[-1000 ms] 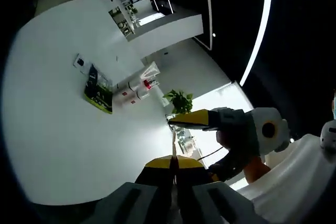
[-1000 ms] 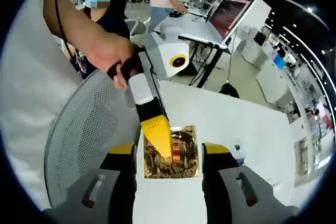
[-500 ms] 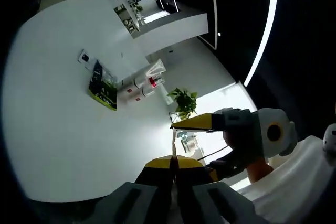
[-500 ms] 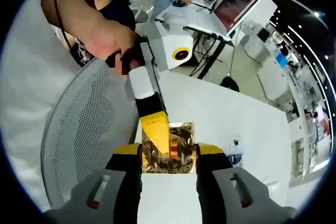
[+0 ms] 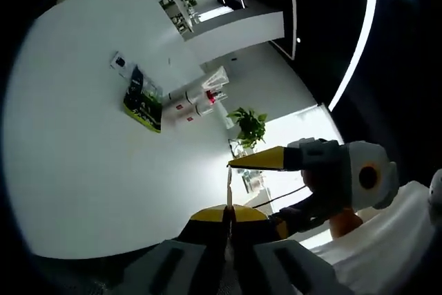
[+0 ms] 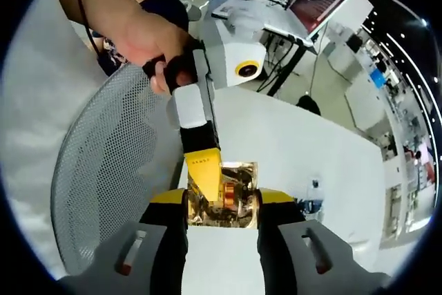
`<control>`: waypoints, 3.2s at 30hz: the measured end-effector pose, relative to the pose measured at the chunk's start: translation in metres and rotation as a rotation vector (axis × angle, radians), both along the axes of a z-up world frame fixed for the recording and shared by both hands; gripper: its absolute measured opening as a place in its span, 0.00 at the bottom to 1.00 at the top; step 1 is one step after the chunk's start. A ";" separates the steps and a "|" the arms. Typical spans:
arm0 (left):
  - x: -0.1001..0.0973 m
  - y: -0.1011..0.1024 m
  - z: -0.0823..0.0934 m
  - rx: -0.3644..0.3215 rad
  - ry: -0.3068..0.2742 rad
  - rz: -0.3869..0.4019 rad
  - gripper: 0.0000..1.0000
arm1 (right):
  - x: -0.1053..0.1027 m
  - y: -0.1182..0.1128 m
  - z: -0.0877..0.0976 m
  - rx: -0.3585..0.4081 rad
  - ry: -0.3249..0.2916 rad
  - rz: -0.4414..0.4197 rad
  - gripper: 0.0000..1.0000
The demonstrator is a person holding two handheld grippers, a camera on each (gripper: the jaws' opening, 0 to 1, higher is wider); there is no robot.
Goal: Arrange the skincare products in the storage area until every visible bottle or jar stands upright without overlapping.
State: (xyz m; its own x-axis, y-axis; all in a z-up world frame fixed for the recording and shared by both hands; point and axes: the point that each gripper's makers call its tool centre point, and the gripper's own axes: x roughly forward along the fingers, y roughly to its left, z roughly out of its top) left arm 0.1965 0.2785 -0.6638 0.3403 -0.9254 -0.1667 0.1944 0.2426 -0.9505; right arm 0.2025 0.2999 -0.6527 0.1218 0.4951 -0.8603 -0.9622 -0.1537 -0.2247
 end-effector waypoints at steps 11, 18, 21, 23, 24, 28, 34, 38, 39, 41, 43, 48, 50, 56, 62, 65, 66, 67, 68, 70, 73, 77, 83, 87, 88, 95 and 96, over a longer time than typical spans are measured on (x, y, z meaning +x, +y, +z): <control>0.014 0.012 0.015 -0.008 -0.077 0.111 0.20 | 0.015 0.004 0.006 0.008 -0.005 0.000 0.36; 0.034 0.048 0.047 0.007 -0.256 0.313 0.28 | 0.022 0.009 0.013 0.055 0.015 -0.040 0.37; 0.037 0.059 0.058 0.108 -0.398 0.344 0.35 | 0.025 0.011 0.016 0.080 0.034 -0.067 0.37; 0.035 0.063 0.058 0.206 -0.477 0.320 0.36 | 0.029 0.011 0.019 0.093 0.041 -0.080 0.37; 0.035 0.064 0.056 0.251 -0.503 0.310 0.36 | 0.032 0.010 0.019 0.095 0.046 -0.088 0.37; 0.037 0.070 0.047 0.450 -0.629 0.293 0.50 | 0.042 0.008 0.021 0.106 0.060 -0.119 0.36; 0.037 0.070 0.018 0.716 -0.746 0.224 0.55 | 0.065 0.004 0.022 0.096 0.077 -0.164 0.36; 0.032 0.061 -0.008 0.775 -0.692 0.154 0.53 | 0.080 0.005 0.025 0.092 0.086 -0.182 0.36; 0.034 0.057 -0.009 0.780 -0.715 0.145 0.52 | 0.085 0.006 0.027 0.097 0.093 -0.188 0.36; 0.035 0.056 -0.015 0.793 -0.708 0.133 0.51 | 0.093 0.010 0.027 0.095 0.099 -0.189 0.36; 0.031 0.059 -0.027 0.811 -0.653 0.101 0.51 | 0.101 0.013 0.027 0.085 0.095 -0.181 0.36; 0.027 0.061 -0.049 0.907 -0.624 0.020 0.40 | 0.121 0.025 0.022 0.077 0.122 -0.174 0.36; 0.026 0.060 -0.049 0.910 -0.633 0.018 0.41 | 0.131 0.028 0.019 0.055 0.112 -0.167 0.36; 0.018 0.063 -0.069 0.954 -0.542 -0.046 0.40 | 0.159 0.035 0.005 -0.013 0.114 -0.156 0.36; 0.016 0.064 -0.072 0.959 -0.527 -0.059 0.39 | 0.179 0.043 -0.015 -0.056 0.178 -0.195 0.36; 0.015 0.066 -0.074 0.969 -0.515 -0.062 0.38 | 0.188 0.046 -0.026 -0.076 0.191 -0.202 0.36; 0.015 0.066 -0.075 0.971 -0.513 -0.062 0.38 | 0.191 0.047 -0.031 -0.085 0.196 -0.202 0.36; 0.015 0.066 -0.075 0.973 -0.514 -0.061 0.38 | 0.192 0.047 -0.033 -0.090 0.199 -0.204 0.36; 0.015 0.067 -0.074 0.979 -0.513 -0.060 0.37 | 0.195 0.048 -0.039 -0.099 0.210 -0.207 0.36; 0.015 0.069 -0.075 0.984 -0.500 -0.058 0.35 | 0.202 0.049 -0.049 -0.117 0.226 -0.221 0.36; 0.014 0.070 -0.077 0.989 -0.493 -0.060 0.34 | 0.208 0.051 -0.062 -0.138 0.236 -0.218 0.36; 0.014 0.070 -0.078 0.992 -0.486 -0.064 0.31 | 0.211 0.056 -0.079 -0.161 0.249 -0.220 0.36; 0.011 0.072 -0.085 1.006 -0.466 -0.085 0.26 | 0.223 0.057 -0.110 -0.202 0.259 -0.227 0.37; 0.011 0.074 -0.085 1.010 -0.458 -0.083 0.25 | 0.222 0.053 -0.130 -0.243 0.268 -0.229 0.37; 0.011 0.074 -0.086 1.012 -0.456 -0.085 0.25 | 0.221 0.052 -0.133 -0.250 0.271 -0.229 0.37; 0.009 0.077 -0.089 1.027 -0.446 -0.094 0.24 | 0.219 0.048 -0.152 -0.285 0.244 -0.206 0.37; 0.009 0.077 -0.089 1.029 -0.449 -0.096 0.24 | 0.219 0.048 -0.152 -0.285 0.251 -0.219 0.37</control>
